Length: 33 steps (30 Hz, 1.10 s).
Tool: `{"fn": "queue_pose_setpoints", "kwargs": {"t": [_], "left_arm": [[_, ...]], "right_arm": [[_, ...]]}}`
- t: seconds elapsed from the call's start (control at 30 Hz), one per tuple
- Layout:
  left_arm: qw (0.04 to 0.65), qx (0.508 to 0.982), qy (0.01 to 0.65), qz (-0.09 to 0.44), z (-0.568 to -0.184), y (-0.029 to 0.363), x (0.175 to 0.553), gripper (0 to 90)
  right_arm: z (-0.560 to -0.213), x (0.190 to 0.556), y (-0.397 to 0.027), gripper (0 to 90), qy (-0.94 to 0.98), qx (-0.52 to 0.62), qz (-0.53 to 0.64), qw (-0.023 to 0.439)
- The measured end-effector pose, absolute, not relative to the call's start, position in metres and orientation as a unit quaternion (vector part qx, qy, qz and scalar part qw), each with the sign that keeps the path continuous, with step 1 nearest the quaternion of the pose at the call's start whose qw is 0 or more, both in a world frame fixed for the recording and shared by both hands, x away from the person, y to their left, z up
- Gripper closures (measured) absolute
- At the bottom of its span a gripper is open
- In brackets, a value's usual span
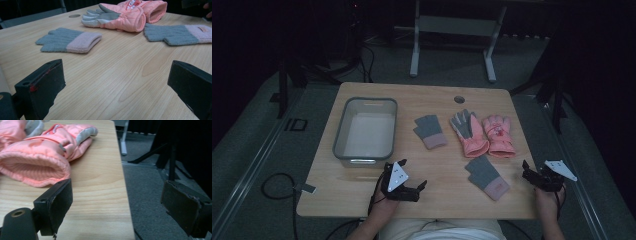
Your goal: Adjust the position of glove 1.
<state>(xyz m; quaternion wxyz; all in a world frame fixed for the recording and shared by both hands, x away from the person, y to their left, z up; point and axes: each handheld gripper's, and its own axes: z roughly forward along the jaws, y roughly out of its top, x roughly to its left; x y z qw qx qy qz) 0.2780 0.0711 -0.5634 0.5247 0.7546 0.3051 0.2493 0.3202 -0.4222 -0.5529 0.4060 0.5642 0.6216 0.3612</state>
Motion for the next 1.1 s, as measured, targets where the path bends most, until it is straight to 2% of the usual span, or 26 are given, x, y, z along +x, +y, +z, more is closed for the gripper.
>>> {"fn": "queue_pose_setpoints", "kwargs": {"t": [0.5,0.83,1.1], "left_arm": [[0.529,0.75,0.314,0.245,-0.563,0.072,0.279,0.7],[0.524,0.752,0.306,0.256,-0.564,0.07,0.277,0.7],[0.524,0.753,0.307,0.254,-0.563,0.07,0.277,0.7]], "right_arm": [[-0.545,0.322,-0.427,10.7,0.639,0.565,0.369,0.37],[-0.503,0.318,-0.419,10.8,0.627,0.581,0.387,0.345],[-0.471,0.325,-0.402,10.7,0.637,0.551,0.414,0.345]]}}
